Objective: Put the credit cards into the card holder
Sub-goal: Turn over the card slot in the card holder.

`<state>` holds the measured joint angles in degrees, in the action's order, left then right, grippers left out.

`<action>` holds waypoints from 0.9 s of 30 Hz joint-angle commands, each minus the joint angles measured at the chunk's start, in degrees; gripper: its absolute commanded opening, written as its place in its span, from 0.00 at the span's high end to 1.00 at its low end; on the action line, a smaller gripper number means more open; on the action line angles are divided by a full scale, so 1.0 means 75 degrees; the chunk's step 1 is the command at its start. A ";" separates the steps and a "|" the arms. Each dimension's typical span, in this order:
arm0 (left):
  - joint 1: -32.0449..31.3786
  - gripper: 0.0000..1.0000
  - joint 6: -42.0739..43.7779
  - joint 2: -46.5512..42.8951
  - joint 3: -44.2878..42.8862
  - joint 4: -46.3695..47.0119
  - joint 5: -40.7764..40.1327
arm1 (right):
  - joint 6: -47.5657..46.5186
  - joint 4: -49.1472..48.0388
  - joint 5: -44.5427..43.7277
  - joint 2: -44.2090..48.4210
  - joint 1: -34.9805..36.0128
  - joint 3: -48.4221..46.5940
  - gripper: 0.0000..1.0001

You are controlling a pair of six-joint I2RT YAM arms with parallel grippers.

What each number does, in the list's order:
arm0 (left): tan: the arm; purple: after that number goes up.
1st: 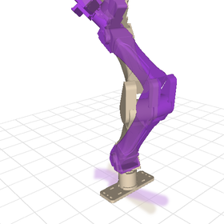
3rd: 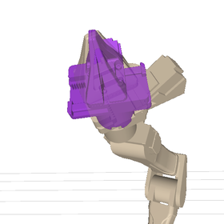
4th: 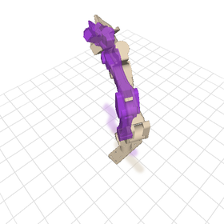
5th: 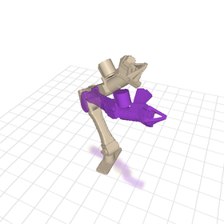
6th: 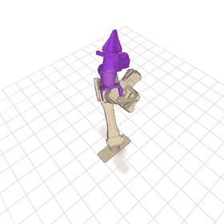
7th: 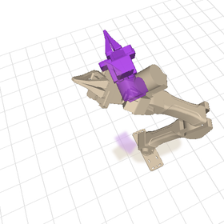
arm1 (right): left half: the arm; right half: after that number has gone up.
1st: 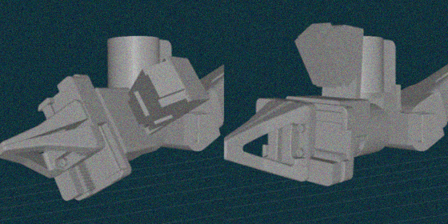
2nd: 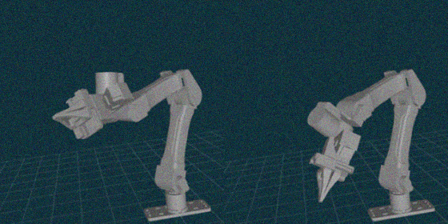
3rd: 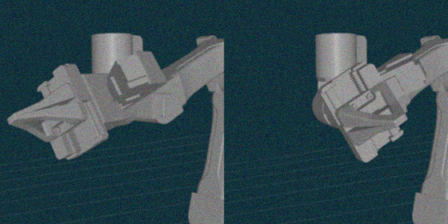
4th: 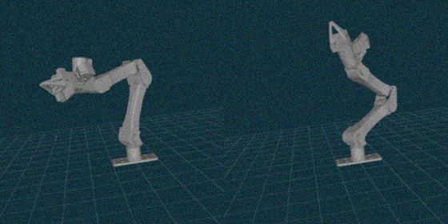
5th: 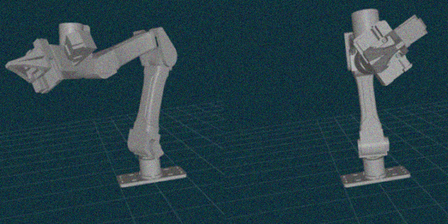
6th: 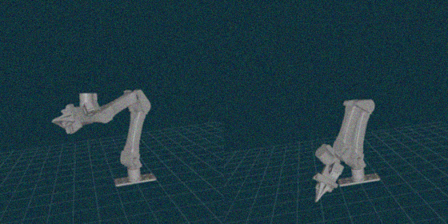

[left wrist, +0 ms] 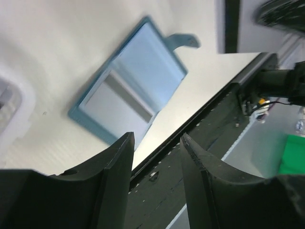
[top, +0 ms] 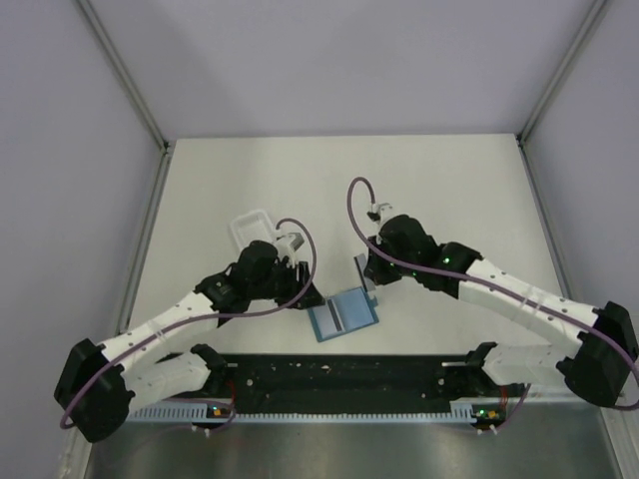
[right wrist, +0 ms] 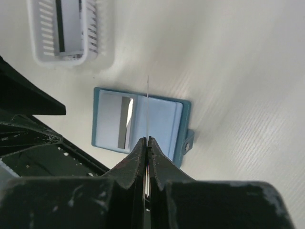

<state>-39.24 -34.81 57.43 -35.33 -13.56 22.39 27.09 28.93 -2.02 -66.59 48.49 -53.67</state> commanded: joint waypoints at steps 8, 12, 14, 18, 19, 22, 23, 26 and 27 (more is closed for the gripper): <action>-0.0146 0.62 -0.0539 -0.0368 0.1019 -0.0020 -0.1146 | 0.0383 0.0830 -0.0421 -0.2007 -0.0114 -0.0684 1.00; -0.0146 0.67 -0.0550 -0.0298 0.1043 0.0015 -0.1134 | 0.0583 0.1088 -0.0796 -0.2324 -0.0160 -0.0661 1.00; -0.0146 0.69 -0.0562 -0.0205 0.1020 0.0062 -0.1087 | 0.0653 0.1135 -0.0855 -0.2383 -0.0207 -0.0544 1.00; -0.0146 0.74 -0.0504 -0.0052 0.0926 0.0097 -0.1029 | 0.0794 0.1170 -0.0926 -0.2395 -0.0336 -0.0344 1.00; -0.0146 0.76 -0.0504 -0.0029 0.0891 0.0109 -0.1029 | 0.0829 0.1194 -0.0972 -0.2384 -0.0348 -0.0286 1.00; -0.0146 0.80 -0.0468 0.0007 0.0821 0.0121 -0.1029 | 0.1016 0.1322 -0.1159 -0.2290 -0.0383 -0.0169 1.00; -0.0146 0.81 -0.0457 0.0018 0.0809 0.0144 -0.1029 | 0.1098 0.1357 -0.1195 -0.2243 -0.0395 -0.0099 1.00; -0.0146 0.83 -0.0457 0.0065 0.0750 0.0203 -0.1005 | 0.1286 0.1405 -0.1242 -0.2161 -0.0418 0.0101 1.00; -0.0146 0.83 -0.0445 0.0089 0.0727 0.0214 -0.0982 | 0.1333 0.1405 -0.1231 -0.2149 -0.0407 0.0171 1.00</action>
<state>-40.18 -38.85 57.63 -27.64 -14.92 14.92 34.44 38.06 -9.39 -84.49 45.93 -54.24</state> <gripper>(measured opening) 0.177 0.006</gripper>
